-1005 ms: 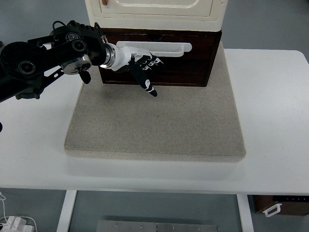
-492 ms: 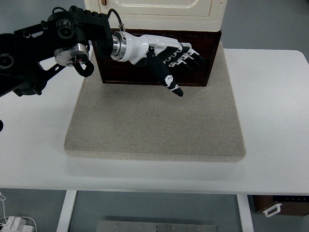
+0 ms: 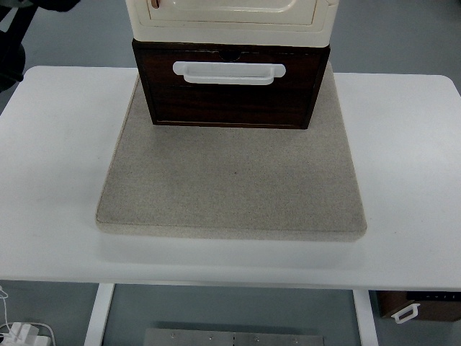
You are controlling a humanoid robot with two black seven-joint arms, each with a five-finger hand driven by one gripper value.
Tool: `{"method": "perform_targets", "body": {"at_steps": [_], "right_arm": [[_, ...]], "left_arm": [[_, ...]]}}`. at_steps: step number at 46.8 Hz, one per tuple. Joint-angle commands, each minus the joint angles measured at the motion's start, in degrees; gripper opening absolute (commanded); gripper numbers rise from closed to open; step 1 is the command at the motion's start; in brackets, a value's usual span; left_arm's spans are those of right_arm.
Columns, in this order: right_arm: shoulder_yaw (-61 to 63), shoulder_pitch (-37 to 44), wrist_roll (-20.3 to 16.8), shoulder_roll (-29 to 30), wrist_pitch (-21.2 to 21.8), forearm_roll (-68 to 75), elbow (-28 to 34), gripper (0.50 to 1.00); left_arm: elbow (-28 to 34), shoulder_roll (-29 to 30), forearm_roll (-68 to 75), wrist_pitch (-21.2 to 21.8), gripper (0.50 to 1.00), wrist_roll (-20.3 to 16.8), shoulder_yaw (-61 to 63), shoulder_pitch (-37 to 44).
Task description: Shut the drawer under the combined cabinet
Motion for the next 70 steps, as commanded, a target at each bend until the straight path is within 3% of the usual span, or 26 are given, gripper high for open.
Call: {"method": "perform_targets", "body": {"at_steps": [1,16,27,34,41,51,58,67,70], "right_arm": [[0.0,-0.02,0.01,0.0,0.0,0.0,0.0,0.952],[0.0,-0.02,0.01,0.0,0.0,0.0,0.0,0.952],[0.53,-0.02,0.01,0.0,0.0,0.0,0.0,0.952],[0.53,-0.02,0.01,0.0,0.0,0.09,0.0,0.952],[0.27,-0.1,0.01,0.0,0.09,0.0,0.17,0.952],[0.44,-0.02,0.01,0.0,0.09,0.09,0.09,0.952],[0.44,-0.02,0.01,0.0,0.09,0.09,0.09,0.952],[0.44,-0.11,0.01,0.0,0.18,0.0,0.09,0.952],[0.44,-0.11,0.01,0.0,0.18,0.0,0.09,0.952]], "left_arm": [[2.13,0.05,-3.37,0.01,1.0,-1.1,-5.38,-0.01],[18.47,1.54,-4.17,1.59,1.0,-1.89,-19.36,-0.71],[31.82,3.3,-5.22,6.68,1.0,-4.09,-19.45,-1.24],[41.76,3.3,-10.14,7.74,1.0,-6.99,-18.58,-1.24],[50.29,2.6,-13.4,10.46,1.0,-7.26,-18.14,-1.06],[55.92,-0.12,-14.36,16.44,1.0,-7.17,-16.64,1.83],[56.62,-2.76,-16.47,23.56,1.0,-6.2,-16.64,5.08],[56.1,-6.28,-21.74,23.65,1.0,-6.46,-16.64,10.62],[56.1,-7.5,-22.62,21.9,1.0,-7.16,-16.64,11.94]]}}
